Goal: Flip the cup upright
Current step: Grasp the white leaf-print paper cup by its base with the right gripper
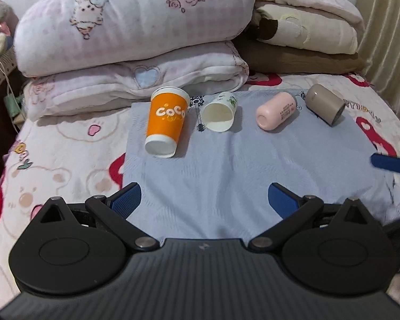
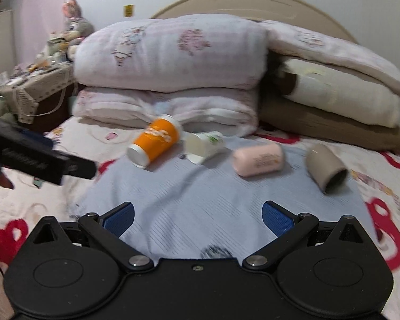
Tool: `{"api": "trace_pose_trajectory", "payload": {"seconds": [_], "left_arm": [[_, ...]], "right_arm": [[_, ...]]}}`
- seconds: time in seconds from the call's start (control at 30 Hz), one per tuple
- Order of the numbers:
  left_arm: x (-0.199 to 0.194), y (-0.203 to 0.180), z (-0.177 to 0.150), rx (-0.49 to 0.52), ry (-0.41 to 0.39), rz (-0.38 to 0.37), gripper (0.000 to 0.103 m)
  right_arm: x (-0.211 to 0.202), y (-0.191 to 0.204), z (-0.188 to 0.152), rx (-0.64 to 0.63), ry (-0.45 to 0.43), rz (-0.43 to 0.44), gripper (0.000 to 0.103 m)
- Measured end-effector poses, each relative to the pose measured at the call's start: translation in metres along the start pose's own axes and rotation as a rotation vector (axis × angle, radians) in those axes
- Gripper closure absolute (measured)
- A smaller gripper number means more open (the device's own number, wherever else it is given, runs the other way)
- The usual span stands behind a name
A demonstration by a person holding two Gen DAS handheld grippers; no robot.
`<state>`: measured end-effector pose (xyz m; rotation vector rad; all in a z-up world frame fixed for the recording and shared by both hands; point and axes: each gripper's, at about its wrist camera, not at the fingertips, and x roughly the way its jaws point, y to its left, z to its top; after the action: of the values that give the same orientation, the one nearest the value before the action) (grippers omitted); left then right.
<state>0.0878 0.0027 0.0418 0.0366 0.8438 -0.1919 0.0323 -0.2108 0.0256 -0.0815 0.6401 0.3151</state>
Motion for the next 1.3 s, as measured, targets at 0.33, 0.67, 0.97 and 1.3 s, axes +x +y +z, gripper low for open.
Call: {"api": "trace_pose_trajectory", "payload": {"seconds": [0.33,0.67,0.97,1.3], "left_arm": [[0.070,0.010,0.074,-0.014,0.002,-0.048,0.004],[0.123,0.032,0.077,-0.239,0.067,-0.160,0.004],[0.178,0.012,0.059,-0.320,0.068,-0.187,0.021],[0.226,0.022,0.041,-0.496,0.107,-0.267,0.039]], "right_arm": [[0.102,-0.022,0.045,0.087,0.050,0.156,0.001],[0.192,-0.030,0.081,-0.469,0.105,0.239,0.006],[0.257,-0.034,0.082,-1.126,0.205,0.207,0.025],[0.291,-0.027,0.087,-1.520,0.164,0.289,0.027]]}}
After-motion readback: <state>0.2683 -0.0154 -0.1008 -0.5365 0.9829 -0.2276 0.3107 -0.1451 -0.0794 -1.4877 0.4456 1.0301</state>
